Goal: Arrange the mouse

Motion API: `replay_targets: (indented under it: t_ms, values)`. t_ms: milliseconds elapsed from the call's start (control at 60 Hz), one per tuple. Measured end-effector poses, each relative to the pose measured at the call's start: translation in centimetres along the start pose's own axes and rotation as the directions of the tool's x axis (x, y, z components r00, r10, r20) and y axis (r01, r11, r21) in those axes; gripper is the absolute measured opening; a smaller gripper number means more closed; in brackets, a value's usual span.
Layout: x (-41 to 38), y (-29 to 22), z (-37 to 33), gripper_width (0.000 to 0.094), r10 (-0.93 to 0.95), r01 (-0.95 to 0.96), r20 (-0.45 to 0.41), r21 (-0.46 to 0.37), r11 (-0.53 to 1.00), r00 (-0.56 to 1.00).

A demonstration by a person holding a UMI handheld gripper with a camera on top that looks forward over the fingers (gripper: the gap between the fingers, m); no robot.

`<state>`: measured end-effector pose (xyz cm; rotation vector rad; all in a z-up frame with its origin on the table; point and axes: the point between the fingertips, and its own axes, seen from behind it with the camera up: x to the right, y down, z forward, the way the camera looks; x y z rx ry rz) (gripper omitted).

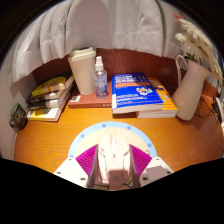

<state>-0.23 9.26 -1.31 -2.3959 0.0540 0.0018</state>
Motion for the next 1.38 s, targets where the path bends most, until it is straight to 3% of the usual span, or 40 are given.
replay_targets:
  t_ms: [33,133,333,833,1383]
  values:
    - [0.0,0.1,-0.1,0.0559,0.003,-0.003,0.003,-0.007,1.0,1.0]
    - [0.7,-0.3,-1.5,0.0803,0.007,-0.007,-0.029,-0.006,1.0,1.0]
    - [0.2,-1.9,-9.4,0.0823,0.007,-0.008,0.014,0.08,0.997,1.0]
    - [-0.3,2.7,-32.0,0.082,-0.002,-0.022,0.117,0.207,0.978,0.993]
    - [0.5,3.5,-39.2,0.0822,-0.022,-0.014,0.112,0.311,0.95,0.993]
